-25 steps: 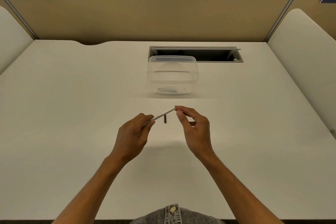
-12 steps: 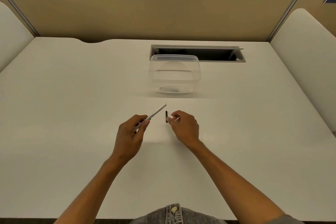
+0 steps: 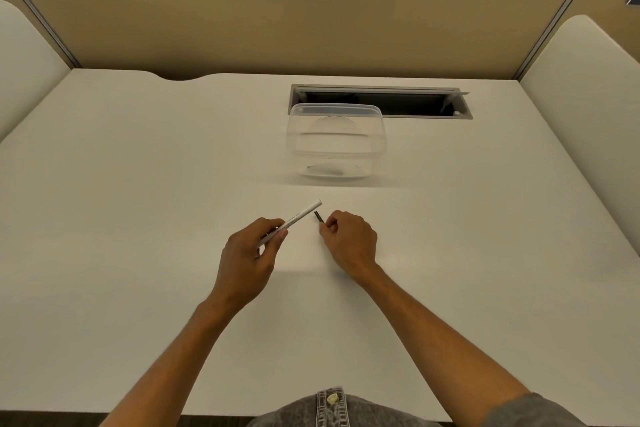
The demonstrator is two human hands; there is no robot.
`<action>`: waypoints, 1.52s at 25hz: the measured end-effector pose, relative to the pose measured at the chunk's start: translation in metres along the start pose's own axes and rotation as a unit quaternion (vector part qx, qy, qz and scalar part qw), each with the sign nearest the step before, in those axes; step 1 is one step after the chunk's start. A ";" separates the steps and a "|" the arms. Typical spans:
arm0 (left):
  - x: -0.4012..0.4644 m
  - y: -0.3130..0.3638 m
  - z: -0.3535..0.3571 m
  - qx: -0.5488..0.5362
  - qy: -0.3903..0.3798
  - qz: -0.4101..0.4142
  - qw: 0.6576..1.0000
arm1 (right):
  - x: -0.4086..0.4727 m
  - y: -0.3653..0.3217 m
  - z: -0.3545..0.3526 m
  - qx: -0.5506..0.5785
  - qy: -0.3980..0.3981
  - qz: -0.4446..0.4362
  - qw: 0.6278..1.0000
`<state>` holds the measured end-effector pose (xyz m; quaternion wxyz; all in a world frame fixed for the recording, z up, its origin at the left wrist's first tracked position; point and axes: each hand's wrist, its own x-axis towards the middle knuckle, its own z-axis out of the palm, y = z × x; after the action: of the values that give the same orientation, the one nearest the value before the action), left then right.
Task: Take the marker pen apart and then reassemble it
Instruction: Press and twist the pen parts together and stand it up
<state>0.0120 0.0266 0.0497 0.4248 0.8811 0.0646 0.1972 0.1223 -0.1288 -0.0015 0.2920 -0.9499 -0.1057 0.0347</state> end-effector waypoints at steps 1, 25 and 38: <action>0.001 -0.001 -0.001 0.007 -0.001 0.001 1.000 | -0.001 0.002 -0.004 0.028 -0.001 0.020 0.999; 0.006 0.015 -0.013 0.130 -0.034 0.064 0.989 | -0.032 0.007 -0.089 0.378 0.018 -0.045 0.925; 0.005 0.022 -0.017 0.139 -0.055 0.069 0.986 | -0.028 0.007 -0.095 0.343 -0.022 -0.064 0.937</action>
<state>0.0085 0.0269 0.0777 0.2863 0.9435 0.0071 0.1668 0.1084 -0.1927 0.0732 0.5998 -0.7820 -0.1541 0.0706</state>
